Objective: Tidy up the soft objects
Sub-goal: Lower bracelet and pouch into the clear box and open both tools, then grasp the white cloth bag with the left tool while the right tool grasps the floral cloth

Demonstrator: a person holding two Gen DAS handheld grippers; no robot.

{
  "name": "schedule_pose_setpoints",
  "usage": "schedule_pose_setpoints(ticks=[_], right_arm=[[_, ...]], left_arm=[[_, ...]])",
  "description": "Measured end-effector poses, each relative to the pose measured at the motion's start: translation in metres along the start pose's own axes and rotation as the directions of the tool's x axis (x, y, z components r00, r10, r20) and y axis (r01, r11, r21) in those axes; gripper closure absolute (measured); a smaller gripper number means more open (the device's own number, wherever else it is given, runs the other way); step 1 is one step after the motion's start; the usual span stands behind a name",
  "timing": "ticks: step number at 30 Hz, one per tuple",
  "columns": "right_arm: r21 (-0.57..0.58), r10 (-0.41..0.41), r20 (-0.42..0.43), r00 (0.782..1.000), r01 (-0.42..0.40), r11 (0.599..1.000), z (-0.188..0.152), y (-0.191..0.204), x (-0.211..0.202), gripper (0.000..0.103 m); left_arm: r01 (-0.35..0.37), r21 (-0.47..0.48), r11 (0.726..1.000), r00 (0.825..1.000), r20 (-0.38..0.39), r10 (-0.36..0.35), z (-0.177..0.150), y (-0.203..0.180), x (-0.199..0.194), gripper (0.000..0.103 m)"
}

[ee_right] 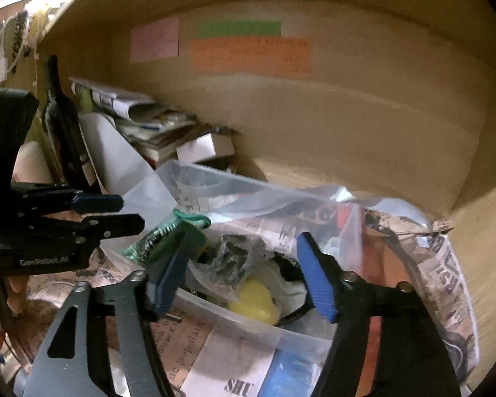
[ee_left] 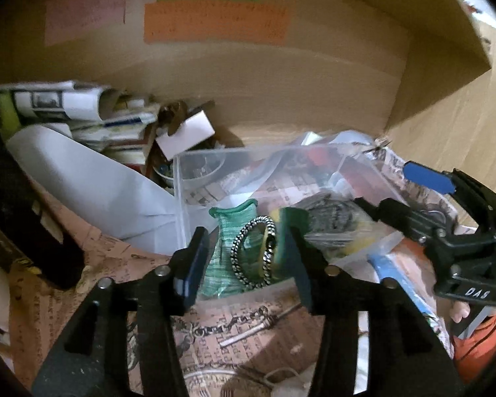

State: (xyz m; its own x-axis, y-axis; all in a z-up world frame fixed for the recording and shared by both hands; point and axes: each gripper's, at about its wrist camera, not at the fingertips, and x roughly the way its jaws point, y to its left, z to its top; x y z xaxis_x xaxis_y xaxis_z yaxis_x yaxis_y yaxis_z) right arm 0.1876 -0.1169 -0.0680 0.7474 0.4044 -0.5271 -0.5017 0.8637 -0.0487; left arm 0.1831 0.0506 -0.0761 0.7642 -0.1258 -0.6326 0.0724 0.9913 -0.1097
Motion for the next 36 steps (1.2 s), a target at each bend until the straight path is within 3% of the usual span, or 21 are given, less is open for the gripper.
schedule_pose_setpoints(ticks=[2,7,9,11,16,23,30,36], right_arm=[[0.005,-0.008,0.033,0.999,0.008,1.000,0.002,-0.001,-0.014,0.022],[0.025,-0.011,0.081,0.997,0.009,1.000,0.003,-0.004,-0.053,0.011],[0.030,-0.012,0.098,0.995,0.009,1.000,0.001,-0.005,-0.063,0.004],[0.031,-0.018,0.117,0.993,0.015,0.999,-0.005,-0.003,-0.077,0.000],[0.037,-0.021,0.108,0.994,0.018,0.999,-0.023,0.001,-0.093,0.000],[0.081,0.009,-0.026,1.000,-0.007,0.997,-0.063,0.008,-0.083,0.000],[0.126,0.042,-0.176,0.984,-0.020,0.992,-0.104,0.013,-0.070,0.000],[0.131,0.050,-0.236,0.970,-0.019,0.991,-0.127,0.018,-0.066,0.001]], left_arm=[[-0.005,0.001,1.000,0.999,0.034,0.005,-0.002,-0.002,-0.015,0.042],[-0.008,0.016,1.000,0.995,0.096,0.006,-0.011,-0.011,-0.050,0.025],[-0.014,0.026,1.000,0.994,0.113,0.011,-0.017,-0.016,-0.061,0.011],[-0.026,0.034,0.999,0.992,0.126,0.022,-0.025,-0.020,-0.070,0.004],[-0.025,0.048,0.999,0.995,0.093,0.021,-0.047,-0.030,-0.078,0.002],[0.012,-0.020,1.000,1.000,-0.011,-0.012,-0.081,-0.033,-0.061,0.002],[0.016,-0.031,0.999,0.995,-0.098,-0.019,-0.113,-0.038,-0.047,0.002],[0.040,-0.017,0.999,0.986,-0.164,-0.043,-0.132,-0.050,-0.035,0.002]])
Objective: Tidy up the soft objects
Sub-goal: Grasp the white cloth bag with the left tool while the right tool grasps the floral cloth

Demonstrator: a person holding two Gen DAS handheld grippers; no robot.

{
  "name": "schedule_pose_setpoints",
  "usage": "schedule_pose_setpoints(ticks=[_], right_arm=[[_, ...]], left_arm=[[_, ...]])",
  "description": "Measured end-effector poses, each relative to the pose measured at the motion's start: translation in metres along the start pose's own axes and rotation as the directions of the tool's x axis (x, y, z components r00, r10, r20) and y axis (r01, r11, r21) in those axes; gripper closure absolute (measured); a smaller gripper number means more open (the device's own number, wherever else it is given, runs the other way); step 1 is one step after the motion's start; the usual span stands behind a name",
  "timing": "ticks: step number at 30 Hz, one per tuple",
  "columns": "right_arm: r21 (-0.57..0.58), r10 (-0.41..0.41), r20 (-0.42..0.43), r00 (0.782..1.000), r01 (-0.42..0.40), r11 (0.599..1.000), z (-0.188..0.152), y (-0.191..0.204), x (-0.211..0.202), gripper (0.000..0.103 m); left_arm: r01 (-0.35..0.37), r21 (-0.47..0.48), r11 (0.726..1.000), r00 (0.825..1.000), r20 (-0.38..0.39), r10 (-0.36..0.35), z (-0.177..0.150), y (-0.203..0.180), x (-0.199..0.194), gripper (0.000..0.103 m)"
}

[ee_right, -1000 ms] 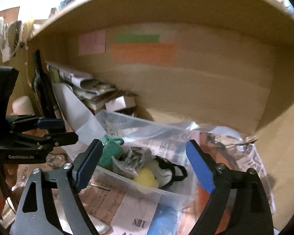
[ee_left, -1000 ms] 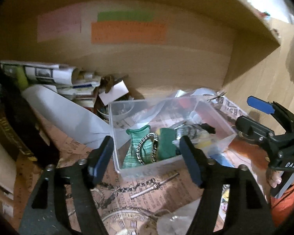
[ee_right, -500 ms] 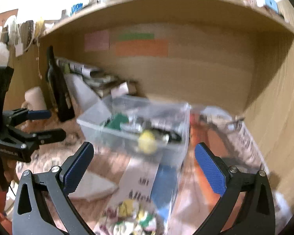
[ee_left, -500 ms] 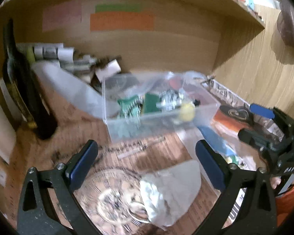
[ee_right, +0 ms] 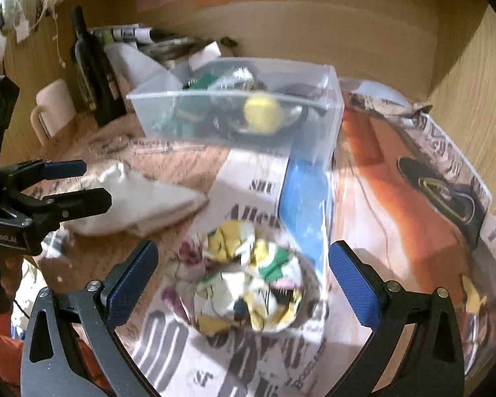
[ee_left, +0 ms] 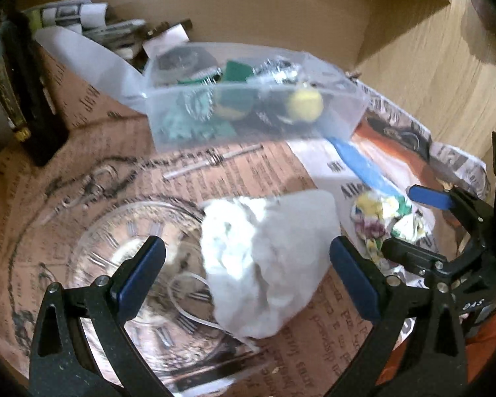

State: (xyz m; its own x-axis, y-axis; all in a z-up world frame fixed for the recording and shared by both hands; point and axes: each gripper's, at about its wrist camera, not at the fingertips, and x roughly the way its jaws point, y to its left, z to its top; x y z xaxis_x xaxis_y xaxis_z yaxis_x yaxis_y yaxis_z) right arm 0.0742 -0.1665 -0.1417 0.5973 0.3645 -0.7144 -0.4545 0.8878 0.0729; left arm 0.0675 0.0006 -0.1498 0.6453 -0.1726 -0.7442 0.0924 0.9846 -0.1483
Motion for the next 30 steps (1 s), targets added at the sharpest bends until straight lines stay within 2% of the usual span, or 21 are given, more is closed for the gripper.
schedule_pose_setpoints(ticks=[3,6,7,8,9,11,13,14,18,20,26,30], right_arm=[[0.005,0.011,-0.007,1.000,-0.011,1.000,-0.005,0.001,0.003,0.005],[-0.024,-0.009,-0.012,1.000,0.008,1.000,-0.008,0.005,0.004,0.023],[-0.031,-0.004,-0.017,1.000,0.004,1.000,-0.009,0.006,0.005,0.033],[-0.033,-0.004,-0.018,1.000,0.003,0.999,-0.009,0.006,0.006,0.041],[-0.035,-0.004,-0.018,1.000,0.003,0.999,-0.009,0.006,0.007,0.045],[-0.031,0.001,-0.015,1.000,-0.002,1.000,-0.007,0.004,0.007,0.061],[-0.020,0.006,-0.012,1.000,-0.006,1.000,-0.006,0.002,0.008,0.070],[-0.013,0.006,-0.007,1.000,-0.007,1.000,-0.005,0.001,0.008,0.076],[0.000,-0.004,0.016,1.000,0.004,1.000,-0.001,-0.001,0.007,0.083],[0.003,-0.005,0.035,0.999,0.005,1.000,0.002,-0.002,0.005,0.084],[0.004,-0.017,0.121,0.993,0.016,1.000,0.020,-0.005,-0.011,0.084],[0.002,-0.026,0.187,0.982,0.026,1.000,0.037,-0.008,-0.022,0.084]], left_arm=[[0.004,0.000,1.000,1.000,-0.014,-0.004,-0.003,-0.002,0.008,0.002],[-0.006,0.002,1.000,1.000,0.014,0.006,-0.006,-0.003,0.010,0.002],[-0.006,-0.002,1.000,1.000,0.022,0.006,-0.007,-0.002,0.009,0.003],[-0.001,-0.007,1.000,1.000,0.029,0.001,-0.007,-0.002,0.009,0.009],[0.008,-0.007,1.000,0.999,0.031,-0.008,-0.007,-0.002,0.009,0.019],[0.011,0.001,1.000,0.999,0.036,-0.011,-0.005,-0.003,0.009,0.029],[0.020,0.002,1.000,0.999,0.041,-0.020,-0.004,-0.003,0.008,0.040],[0.027,0.004,1.000,0.999,0.041,-0.027,-0.003,-0.003,0.008,0.049],[0.036,0.013,0.999,0.998,0.053,-0.036,0.002,-0.004,0.004,0.067],[0.033,0.017,0.999,0.997,0.065,-0.034,0.005,-0.004,0.001,0.070],[0.029,0.007,1.000,0.990,0.140,-0.030,0.020,0.001,-0.019,0.072],[0.008,0.006,1.000,0.978,0.210,-0.009,0.036,0.005,-0.037,0.072]])
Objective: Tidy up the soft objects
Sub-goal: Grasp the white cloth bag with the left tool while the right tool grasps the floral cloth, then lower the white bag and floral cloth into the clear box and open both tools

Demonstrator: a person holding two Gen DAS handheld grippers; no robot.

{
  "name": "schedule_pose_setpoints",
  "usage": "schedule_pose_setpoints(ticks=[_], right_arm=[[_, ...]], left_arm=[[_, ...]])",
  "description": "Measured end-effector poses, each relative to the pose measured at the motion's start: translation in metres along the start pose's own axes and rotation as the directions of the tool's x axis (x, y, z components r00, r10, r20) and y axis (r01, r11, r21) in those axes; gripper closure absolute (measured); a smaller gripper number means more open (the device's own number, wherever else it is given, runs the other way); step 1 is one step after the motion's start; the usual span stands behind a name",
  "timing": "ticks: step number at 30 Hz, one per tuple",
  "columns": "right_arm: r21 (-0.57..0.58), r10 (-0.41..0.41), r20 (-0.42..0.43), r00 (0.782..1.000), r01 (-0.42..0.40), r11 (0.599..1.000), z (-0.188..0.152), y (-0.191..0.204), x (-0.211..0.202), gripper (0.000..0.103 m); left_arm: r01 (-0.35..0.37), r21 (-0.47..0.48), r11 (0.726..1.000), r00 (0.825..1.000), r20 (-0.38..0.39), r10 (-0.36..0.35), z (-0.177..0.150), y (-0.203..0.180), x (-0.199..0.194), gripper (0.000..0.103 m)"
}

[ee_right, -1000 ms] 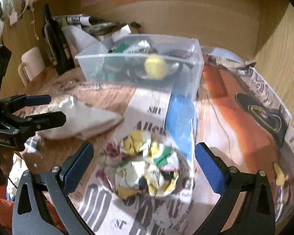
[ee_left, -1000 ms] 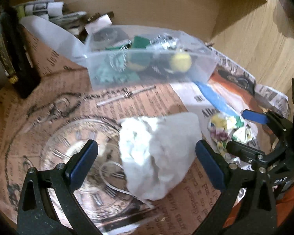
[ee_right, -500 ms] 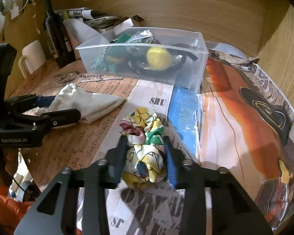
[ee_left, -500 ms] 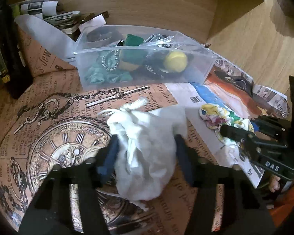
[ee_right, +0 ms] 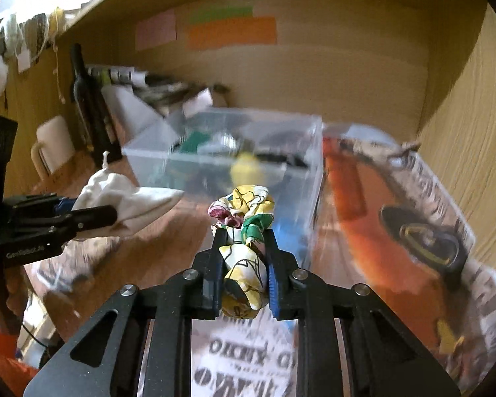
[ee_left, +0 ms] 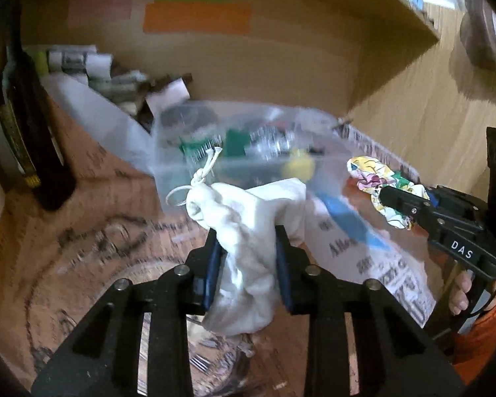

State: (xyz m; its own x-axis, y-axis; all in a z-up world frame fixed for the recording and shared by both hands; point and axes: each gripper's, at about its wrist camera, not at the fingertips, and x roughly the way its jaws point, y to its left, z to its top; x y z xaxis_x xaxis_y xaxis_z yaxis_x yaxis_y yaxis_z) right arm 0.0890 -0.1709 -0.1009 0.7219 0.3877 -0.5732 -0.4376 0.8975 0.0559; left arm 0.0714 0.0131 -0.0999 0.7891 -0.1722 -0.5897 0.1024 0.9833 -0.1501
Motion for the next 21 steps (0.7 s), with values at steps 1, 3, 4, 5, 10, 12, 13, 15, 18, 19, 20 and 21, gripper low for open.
schedule_pose_setpoints(ticks=[1,3,4,5,10,12,13,15,18,19,20,21], right_arm=[[-0.001,-0.003,0.021,1.000,0.003,1.000,0.006,-0.001,-0.002,0.084],[-0.003,-0.006,0.054,0.999,0.006,1.000,0.017,-0.001,-0.005,0.084],[-0.005,-0.007,0.074,0.997,0.008,1.000,0.023,-0.002,-0.006,0.084],[-0.007,-0.009,0.088,0.996,0.009,1.000,0.027,-0.002,-0.007,0.084],[-0.033,-0.012,0.165,0.986,0.018,0.999,0.050,-0.003,-0.010,0.084],[-0.041,-0.018,0.187,0.982,0.027,0.999,0.058,-0.003,-0.009,0.084],[-0.057,-0.020,0.202,0.979,0.032,0.998,0.062,-0.003,-0.008,0.084],[-0.057,-0.018,0.214,0.977,0.031,0.998,0.068,-0.005,-0.005,0.084],[-0.055,-0.014,0.215,0.976,0.027,0.998,0.075,-0.008,0.004,0.084],[-0.054,-0.018,0.209,0.978,0.029,0.998,0.078,-0.009,0.009,0.084],[-0.053,-0.022,0.204,0.979,0.034,0.998,0.080,-0.011,0.013,0.084],[-0.052,-0.026,0.196,0.980,0.037,0.998,0.081,-0.012,0.018,0.084]], left_arm=[[-0.006,0.001,1.000,1.000,0.015,0.006,0.004,0.001,-0.003,0.072],[-0.021,0.003,1.000,0.999,0.049,0.020,0.016,0.005,-0.008,0.072],[-0.026,0.002,1.000,0.998,0.063,0.025,0.021,0.007,-0.011,0.072],[-0.032,0.002,0.999,0.996,0.079,0.032,0.027,0.009,-0.013,0.072],[-0.061,-0.013,0.998,0.990,0.131,0.062,0.057,0.018,-0.012,0.072],[-0.067,-0.025,0.997,0.988,0.141,0.070,0.068,0.022,-0.008,0.072],[-0.069,-0.029,0.997,0.987,0.144,0.072,0.075,0.024,-0.003,0.072],[-0.077,-0.031,0.997,0.986,0.146,0.080,0.082,0.026,0.002,0.072],[-0.100,-0.020,0.995,0.985,0.140,0.102,0.091,0.027,0.016,0.072],[-0.106,-0.016,0.994,0.985,0.134,0.107,0.094,0.027,0.021,0.072],[-0.109,-0.012,0.994,0.986,0.127,0.110,0.096,0.027,0.027,0.072],[-0.112,-0.006,0.994,0.987,0.115,0.112,0.098,0.028,0.035,0.072]])
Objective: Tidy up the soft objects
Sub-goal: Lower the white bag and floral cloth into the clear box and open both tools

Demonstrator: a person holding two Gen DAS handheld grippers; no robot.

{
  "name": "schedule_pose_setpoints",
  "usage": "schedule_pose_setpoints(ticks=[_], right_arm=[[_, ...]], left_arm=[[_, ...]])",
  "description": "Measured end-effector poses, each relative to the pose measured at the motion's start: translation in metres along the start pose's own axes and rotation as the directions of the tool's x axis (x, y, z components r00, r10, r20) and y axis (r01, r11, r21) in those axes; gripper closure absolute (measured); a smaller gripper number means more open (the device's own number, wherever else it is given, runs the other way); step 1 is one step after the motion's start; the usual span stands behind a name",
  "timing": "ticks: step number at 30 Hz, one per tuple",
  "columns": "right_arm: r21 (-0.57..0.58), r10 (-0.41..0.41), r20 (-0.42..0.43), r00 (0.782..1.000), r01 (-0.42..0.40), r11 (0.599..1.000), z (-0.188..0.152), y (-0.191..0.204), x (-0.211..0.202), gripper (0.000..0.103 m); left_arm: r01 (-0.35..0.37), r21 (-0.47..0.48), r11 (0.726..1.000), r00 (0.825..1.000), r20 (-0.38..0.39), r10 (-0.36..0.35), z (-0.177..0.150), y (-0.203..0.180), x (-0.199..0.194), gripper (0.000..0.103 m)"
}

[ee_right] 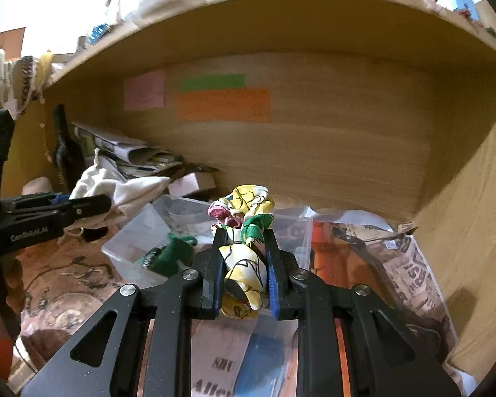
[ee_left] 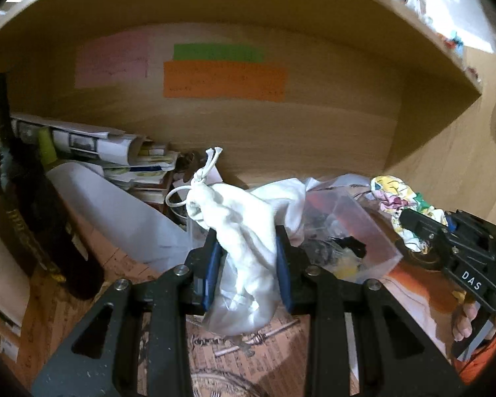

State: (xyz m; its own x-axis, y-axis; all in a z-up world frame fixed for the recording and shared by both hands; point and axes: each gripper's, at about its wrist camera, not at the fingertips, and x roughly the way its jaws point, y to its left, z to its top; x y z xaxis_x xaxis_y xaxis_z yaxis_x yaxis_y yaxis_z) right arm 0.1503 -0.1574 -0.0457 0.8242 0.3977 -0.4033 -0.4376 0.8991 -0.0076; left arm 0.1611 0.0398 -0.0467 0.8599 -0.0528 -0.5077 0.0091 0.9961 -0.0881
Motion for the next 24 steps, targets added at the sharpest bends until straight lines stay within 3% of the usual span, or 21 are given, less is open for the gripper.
schedule_pose_setpoints(ticks=[16,18,20,24], right_arm=[[-0.039,-0.036,-0.176,0.984,0.029,0.999,-0.016,-0.010,0.079,0.081],[-0.054,-0.038,-0.193,0.980,0.028,0.998,-0.018,-0.008,0.081,0.077],[-0.067,-0.049,-0.202,0.978,0.036,0.997,-0.020,-0.006,0.083,0.062],[-0.085,-0.073,-0.185,0.980,0.058,0.995,-0.019,-0.005,0.079,0.046]], left_arm=[[0.033,0.008,0.999,0.986,-0.163,-0.031,-0.003,-0.003,0.084,0.068],[0.027,0.014,1.000,0.986,-0.167,-0.024,-0.004,-0.004,0.086,0.058],[0.024,0.019,1.000,0.986,-0.166,-0.020,-0.007,-0.006,0.082,0.048],[0.035,0.024,0.999,0.985,-0.168,-0.030,-0.011,-0.007,0.076,0.039]])
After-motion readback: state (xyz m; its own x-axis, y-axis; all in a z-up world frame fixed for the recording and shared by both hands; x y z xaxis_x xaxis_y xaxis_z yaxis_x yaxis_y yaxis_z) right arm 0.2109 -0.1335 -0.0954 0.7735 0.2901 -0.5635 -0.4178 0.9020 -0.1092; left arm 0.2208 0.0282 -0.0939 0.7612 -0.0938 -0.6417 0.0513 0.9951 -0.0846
